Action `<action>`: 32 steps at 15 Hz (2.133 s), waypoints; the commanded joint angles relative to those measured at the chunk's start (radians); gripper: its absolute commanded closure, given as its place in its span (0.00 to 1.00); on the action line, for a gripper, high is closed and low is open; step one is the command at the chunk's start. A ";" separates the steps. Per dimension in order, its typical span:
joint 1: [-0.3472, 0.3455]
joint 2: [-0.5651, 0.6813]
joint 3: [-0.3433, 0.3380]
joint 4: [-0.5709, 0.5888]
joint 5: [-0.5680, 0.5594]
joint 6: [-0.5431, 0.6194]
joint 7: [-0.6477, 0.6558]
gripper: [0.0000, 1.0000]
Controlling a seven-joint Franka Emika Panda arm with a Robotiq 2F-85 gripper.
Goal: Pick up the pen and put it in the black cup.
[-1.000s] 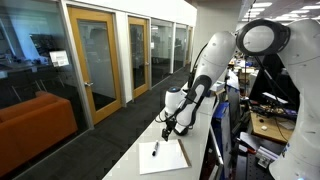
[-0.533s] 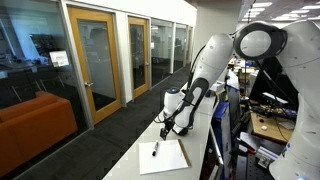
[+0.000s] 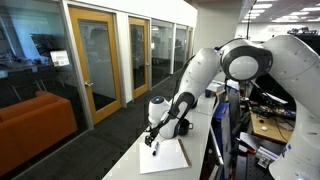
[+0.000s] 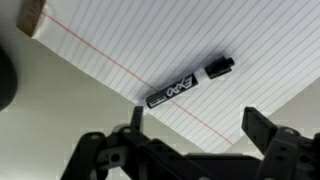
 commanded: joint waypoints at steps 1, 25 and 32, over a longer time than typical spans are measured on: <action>0.037 0.100 -0.032 0.149 0.036 -0.070 0.034 0.00; 0.228 0.101 -0.210 0.106 0.035 -0.111 0.555 0.00; 0.219 0.093 -0.204 0.025 0.010 -0.094 0.611 0.00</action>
